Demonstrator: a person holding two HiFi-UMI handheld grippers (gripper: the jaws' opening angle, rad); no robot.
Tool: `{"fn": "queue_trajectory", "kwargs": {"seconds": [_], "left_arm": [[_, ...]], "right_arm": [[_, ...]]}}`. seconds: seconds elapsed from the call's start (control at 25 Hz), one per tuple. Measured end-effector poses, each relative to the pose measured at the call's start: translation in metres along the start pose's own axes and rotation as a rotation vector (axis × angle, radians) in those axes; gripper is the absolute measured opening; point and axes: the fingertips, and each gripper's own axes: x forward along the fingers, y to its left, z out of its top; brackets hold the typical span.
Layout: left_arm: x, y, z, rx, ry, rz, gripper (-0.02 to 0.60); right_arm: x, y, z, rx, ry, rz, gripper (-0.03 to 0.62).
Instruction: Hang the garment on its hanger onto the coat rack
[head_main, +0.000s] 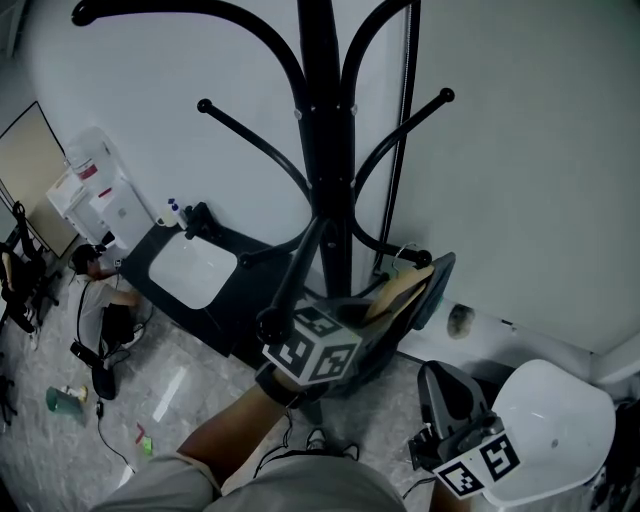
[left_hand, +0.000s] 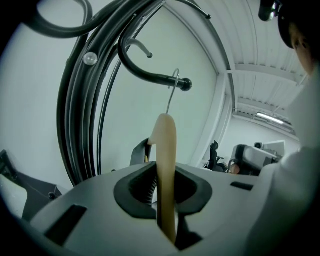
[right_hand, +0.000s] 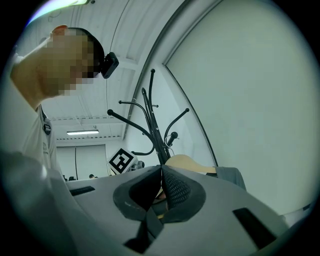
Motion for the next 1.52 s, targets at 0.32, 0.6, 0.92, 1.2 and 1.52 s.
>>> {"fn": "queue_trajectory", "kwargs": {"seconds": [0.32,0.6,0.92,1.2,1.52], "left_arm": [[0.005,0.025,-0.010,-0.045,-0.003,0.026,0.048],[0.011,0.037,-0.013,-0.039,0.002,0.069,0.060],[0.001,0.032,0.004,0.048,-0.049,0.124,0.067],[-0.020,0.027,0.014,0.116,-0.087,0.176,0.083],[-0.042,0.016,0.021,0.138,-0.148,0.226,0.081]], "right_arm": [[0.016,-0.007,-0.009,0.011,0.026,0.010,0.015],[0.026,-0.011,-0.014,0.016,0.049,0.033,0.017],[0.031,-0.009,-0.018,0.010,0.057,0.054,0.017],[0.036,-0.007,-0.020,-0.001,0.058,0.059,0.017],[0.038,-0.011,-0.033,-0.014,0.121,0.053,0.016]]}}
